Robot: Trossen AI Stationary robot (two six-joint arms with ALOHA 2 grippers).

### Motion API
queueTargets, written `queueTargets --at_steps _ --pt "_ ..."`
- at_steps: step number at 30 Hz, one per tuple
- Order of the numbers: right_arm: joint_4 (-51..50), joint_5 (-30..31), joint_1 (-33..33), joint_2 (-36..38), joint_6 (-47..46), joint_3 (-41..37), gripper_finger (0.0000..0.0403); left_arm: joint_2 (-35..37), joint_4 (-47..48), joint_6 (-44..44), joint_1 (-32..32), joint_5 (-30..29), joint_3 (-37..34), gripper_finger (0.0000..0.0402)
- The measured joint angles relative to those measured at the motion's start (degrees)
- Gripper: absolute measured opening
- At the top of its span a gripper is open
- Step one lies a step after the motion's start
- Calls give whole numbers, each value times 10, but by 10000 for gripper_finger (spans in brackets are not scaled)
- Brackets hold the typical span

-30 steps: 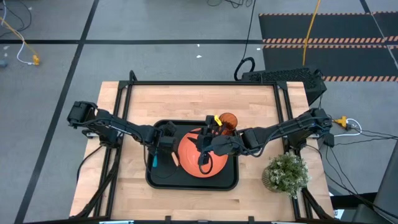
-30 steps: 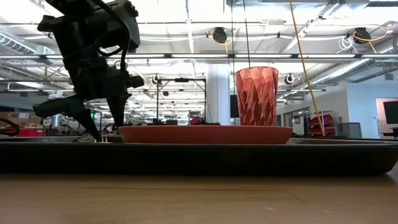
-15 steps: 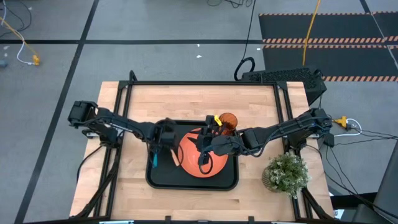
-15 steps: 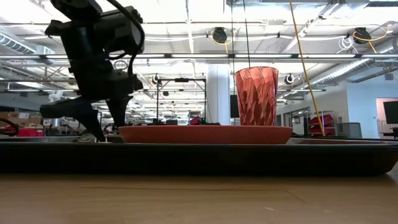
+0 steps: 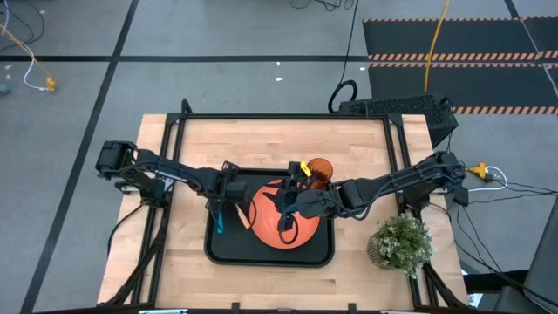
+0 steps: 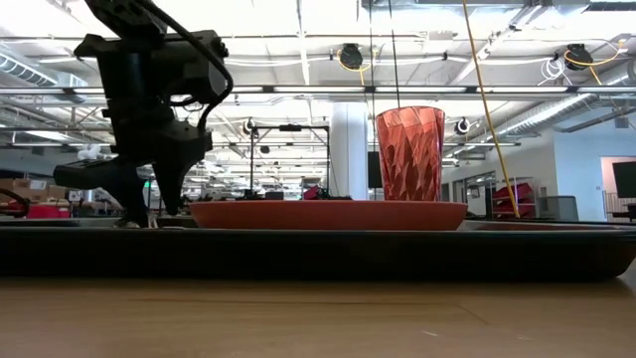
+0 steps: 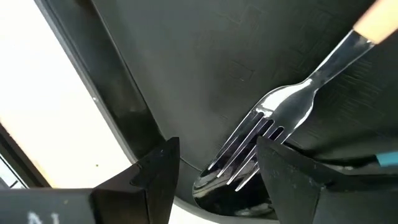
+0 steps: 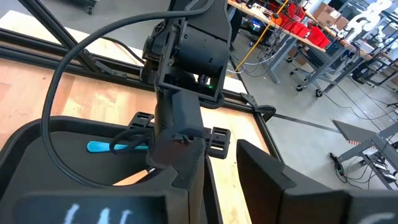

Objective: Pick and place plate/cup/fork/spoon on tray
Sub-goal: Put the pink fork on the black serving tray

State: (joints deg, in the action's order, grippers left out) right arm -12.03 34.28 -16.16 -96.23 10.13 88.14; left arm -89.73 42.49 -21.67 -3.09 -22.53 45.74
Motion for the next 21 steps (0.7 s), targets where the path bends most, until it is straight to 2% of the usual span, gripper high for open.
queueTargets --at_steps 10,21 --pt "0 0 1 0 0 0 89 0 0 15 -3 -5 0 216" --pt "0 0 1 0 0 0 89 0 -39 15 24 5 0 216"
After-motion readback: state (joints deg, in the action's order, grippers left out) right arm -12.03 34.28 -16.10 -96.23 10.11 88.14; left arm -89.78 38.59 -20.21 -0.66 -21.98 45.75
